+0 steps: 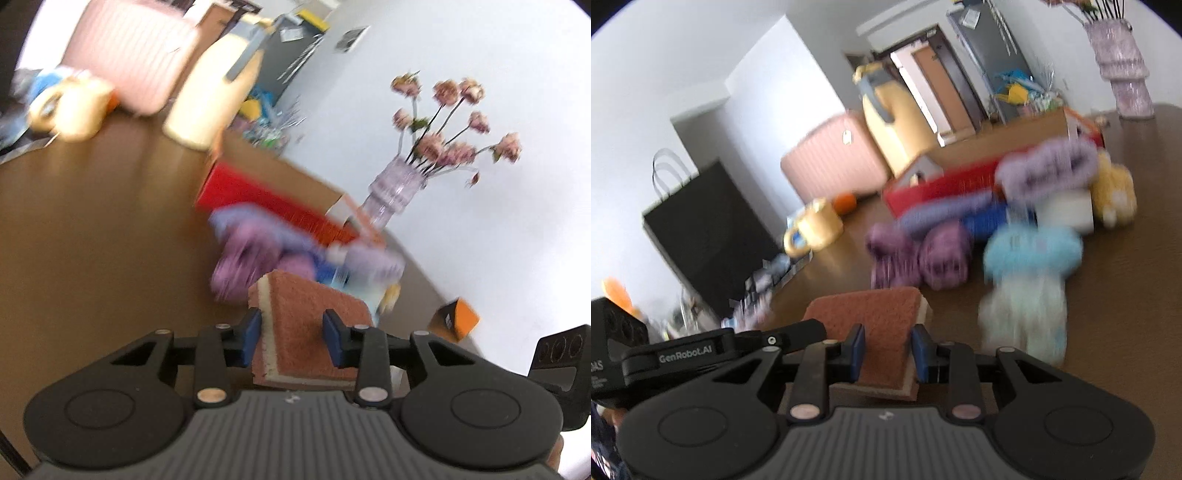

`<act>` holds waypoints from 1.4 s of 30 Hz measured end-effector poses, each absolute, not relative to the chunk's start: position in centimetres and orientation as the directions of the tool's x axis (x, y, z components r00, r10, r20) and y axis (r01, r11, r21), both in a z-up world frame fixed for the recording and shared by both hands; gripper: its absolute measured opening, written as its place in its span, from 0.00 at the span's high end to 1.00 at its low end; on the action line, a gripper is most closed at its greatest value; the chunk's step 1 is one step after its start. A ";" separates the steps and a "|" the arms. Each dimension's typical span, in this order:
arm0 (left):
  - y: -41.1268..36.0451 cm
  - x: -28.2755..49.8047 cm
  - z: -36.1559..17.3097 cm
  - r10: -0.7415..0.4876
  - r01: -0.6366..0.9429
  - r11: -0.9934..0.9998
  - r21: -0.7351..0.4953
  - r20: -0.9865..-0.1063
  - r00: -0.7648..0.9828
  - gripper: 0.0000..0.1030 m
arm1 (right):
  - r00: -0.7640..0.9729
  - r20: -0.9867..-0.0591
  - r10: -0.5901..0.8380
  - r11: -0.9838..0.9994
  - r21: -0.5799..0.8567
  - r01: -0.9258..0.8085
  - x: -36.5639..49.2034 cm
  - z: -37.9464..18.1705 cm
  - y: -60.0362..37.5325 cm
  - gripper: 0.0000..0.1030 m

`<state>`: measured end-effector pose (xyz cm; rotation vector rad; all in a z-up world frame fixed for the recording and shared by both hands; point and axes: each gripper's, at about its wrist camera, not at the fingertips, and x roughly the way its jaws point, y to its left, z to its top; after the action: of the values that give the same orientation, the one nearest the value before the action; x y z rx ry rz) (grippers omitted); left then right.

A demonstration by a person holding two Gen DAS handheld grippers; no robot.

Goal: Organize soft objects
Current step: 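Carry the sponge with the left tool into the cardboard box and release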

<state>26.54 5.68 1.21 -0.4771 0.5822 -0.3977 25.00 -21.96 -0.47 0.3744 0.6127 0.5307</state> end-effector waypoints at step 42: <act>0.4 54.9 16.0 -0.162 0.162 0.986 -0.049 -0.547 0.821 0.26 | 0.750 -0.584 0.311 0.947 0.253 -0.196 58.5 15.8 -28.2 0.51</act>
<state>54.89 0.44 16.05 -0.0006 0.5820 -0.1723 58.52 -28.15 15.80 0.1807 0.6683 0.2785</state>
